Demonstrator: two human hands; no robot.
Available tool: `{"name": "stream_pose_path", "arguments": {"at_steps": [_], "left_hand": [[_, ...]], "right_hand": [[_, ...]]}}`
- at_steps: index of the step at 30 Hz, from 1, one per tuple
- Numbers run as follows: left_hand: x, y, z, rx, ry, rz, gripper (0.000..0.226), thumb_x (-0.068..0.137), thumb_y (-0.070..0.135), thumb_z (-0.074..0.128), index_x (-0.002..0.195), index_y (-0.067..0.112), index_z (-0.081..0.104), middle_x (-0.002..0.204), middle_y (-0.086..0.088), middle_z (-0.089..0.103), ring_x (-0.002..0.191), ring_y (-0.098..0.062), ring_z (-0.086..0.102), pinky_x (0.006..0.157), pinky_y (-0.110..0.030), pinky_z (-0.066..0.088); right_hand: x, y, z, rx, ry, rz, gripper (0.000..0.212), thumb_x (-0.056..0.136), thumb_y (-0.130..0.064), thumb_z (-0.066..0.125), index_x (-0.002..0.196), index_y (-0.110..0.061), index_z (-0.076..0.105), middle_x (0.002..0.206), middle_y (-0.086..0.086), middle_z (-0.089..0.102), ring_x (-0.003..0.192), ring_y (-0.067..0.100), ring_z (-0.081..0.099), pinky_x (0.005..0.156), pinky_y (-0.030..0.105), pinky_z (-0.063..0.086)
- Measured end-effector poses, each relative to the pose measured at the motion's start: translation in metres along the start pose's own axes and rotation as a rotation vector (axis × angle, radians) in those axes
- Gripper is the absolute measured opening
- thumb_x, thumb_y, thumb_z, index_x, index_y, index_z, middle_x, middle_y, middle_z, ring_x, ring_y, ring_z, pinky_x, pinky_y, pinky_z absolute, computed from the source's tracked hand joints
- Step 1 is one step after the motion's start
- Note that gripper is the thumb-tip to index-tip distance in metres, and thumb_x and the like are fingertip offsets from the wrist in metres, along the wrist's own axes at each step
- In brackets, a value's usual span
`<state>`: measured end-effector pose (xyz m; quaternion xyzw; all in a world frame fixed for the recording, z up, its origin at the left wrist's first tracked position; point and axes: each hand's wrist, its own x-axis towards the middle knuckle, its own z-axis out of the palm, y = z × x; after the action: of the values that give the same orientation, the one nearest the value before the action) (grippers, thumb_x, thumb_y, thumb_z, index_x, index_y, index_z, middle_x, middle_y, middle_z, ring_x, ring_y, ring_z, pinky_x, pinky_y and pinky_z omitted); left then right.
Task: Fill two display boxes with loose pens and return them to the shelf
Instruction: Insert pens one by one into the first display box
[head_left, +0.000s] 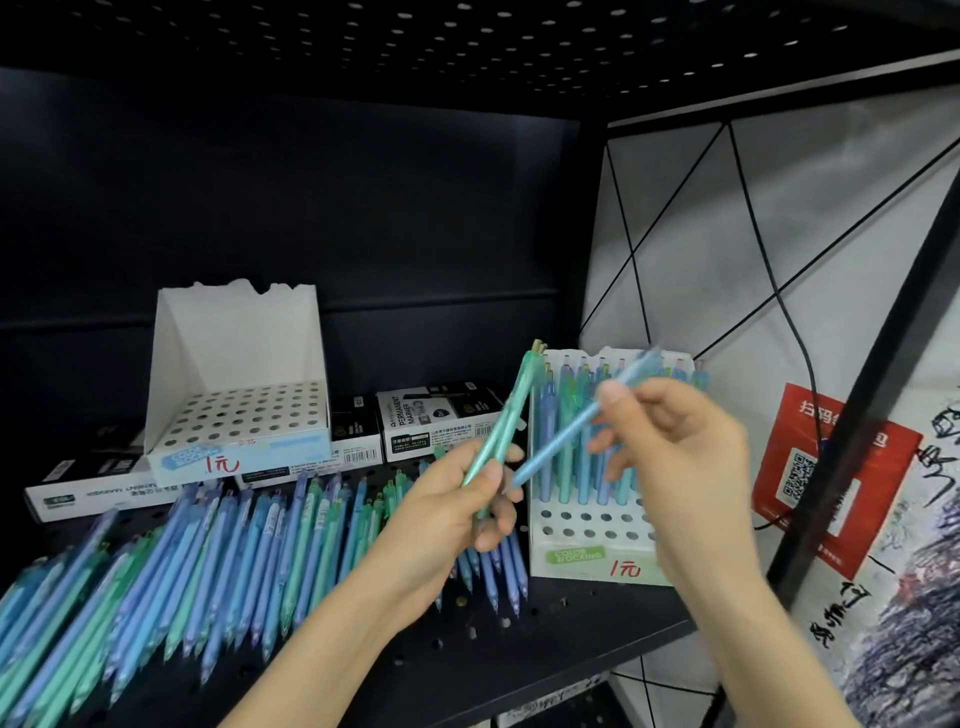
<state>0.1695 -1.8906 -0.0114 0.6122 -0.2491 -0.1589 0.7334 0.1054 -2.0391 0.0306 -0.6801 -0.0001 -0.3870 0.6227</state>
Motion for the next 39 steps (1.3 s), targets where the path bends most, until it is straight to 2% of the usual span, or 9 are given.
{"name": "stream_pose_path", "arguments": {"at_steps": [2,6,10,19,24,29,33,35,39], "left_hand": [[0.001,-0.001,-0.002,-0.009,0.105,0.002,0.02,0.097,0.011,0.041,0.108,0.01,0.058,0.07,0.001,0.055,0.053,-0.008,0.047,0.044,-0.017,0.035],[0.003,0.0,-0.004,-0.05,0.198,0.007,0.02,0.098,0.01,0.04,0.109,0.01,0.057,0.069,0.001,0.052,0.051,-0.006,0.044,0.043,-0.017,0.031],[0.003,-0.004,0.0,0.008,0.191,0.012,0.021,0.098,0.012,0.04,0.11,0.014,0.057,0.069,0.002,0.051,0.051,-0.005,0.043,0.044,-0.016,0.031],[0.0,-0.007,0.002,0.034,0.169,0.006,0.021,0.098,0.013,0.042,0.107,0.018,0.06,0.067,0.003,0.05,0.053,-0.006,0.042,0.044,-0.015,0.03],[0.001,-0.008,0.001,0.029,0.176,0.002,0.02,0.098,0.016,0.042,0.106,0.017,0.061,0.066,0.004,0.048,0.052,-0.005,0.039,0.042,-0.013,0.031],[0.0,-0.005,0.005,-0.036,0.157,0.001,0.022,0.096,0.024,0.044,0.103,0.015,0.062,0.064,0.005,0.047,0.052,-0.005,0.038,0.041,-0.013,0.03],[-0.003,-0.003,0.006,-0.022,0.099,0.024,0.021,0.096,0.021,0.043,0.103,0.013,0.061,0.064,0.003,0.046,0.051,-0.005,0.037,0.041,-0.014,0.03],[-0.005,-0.001,0.007,0.002,0.053,0.044,0.02,0.096,0.022,0.043,0.102,0.014,0.061,0.064,0.004,0.046,0.05,-0.004,0.037,0.043,-0.013,0.031],[-0.007,-0.004,0.011,0.148,-0.001,0.11,0.018,0.095,0.022,0.045,0.1,0.018,0.061,0.062,0.009,0.048,0.055,-0.002,0.043,0.05,-0.013,0.037]], "right_hand": [[0.005,-0.004,-0.02,-0.06,0.139,-0.106,0.009,0.086,-0.019,0.061,0.082,-0.013,0.065,0.068,0.005,0.064,0.056,0.013,0.06,0.048,0.017,0.048],[0.015,0.008,-0.046,-0.518,0.321,-0.251,0.013,0.088,-0.027,0.063,0.077,-0.027,0.056,0.068,-0.009,0.06,0.06,0.015,0.063,0.056,0.021,0.049],[0.015,0.021,-0.051,-0.732,0.296,-0.258,0.007,0.087,-0.023,0.063,0.087,-0.017,0.059,0.065,-0.017,0.051,0.057,0.006,0.054,0.057,0.025,0.046],[0.018,0.027,-0.044,-0.786,0.23,-0.223,0.015,0.088,-0.024,0.062,0.094,-0.01,0.062,0.065,-0.019,0.049,0.058,-0.002,0.048,0.059,0.02,0.042],[0.019,0.037,-0.046,-0.874,0.112,-0.081,0.014,0.089,-0.024,0.061,0.085,-0.011,0.059,0.062,-0.012,0.053,0.058,0.006,0.053,0.059,0.029,0.047],[0.018,0.041,-0.042,-0.918,0.023,0.025,0.019,0.09,-0.027,0.059,0.078,-0.013,0.055,0.061,-0.005,0.056,0.056,0.011,0.054,0.05,0.02,0.039],[0.01,0.036,-0.038,-1.141,0.145,-0.052,0.029,0.088,-0.041,0.057,0.101,-0.015,0.06,0.073,-0.007,0.062,0.063,0.015,0.058,0.05,0.023,0.033],[0.0,0.025,-0.028,-1.077,0.264,-0.215,0.034,0.085,-0.046,0.056,0.101,-0.018,0.063,0.076,-0.009,0.065,0.06,0.011,0.057,0.048,0.018,0.031],[-0.013,0.004,0.002,-0.523,0.044,-0.096,0.032,0.077,-0.051,0.06,0.088,-0.021,0.067,0.069,-0.013,0.062,0.064,0.002,0.058,0.057,0.014,0.045]]}}
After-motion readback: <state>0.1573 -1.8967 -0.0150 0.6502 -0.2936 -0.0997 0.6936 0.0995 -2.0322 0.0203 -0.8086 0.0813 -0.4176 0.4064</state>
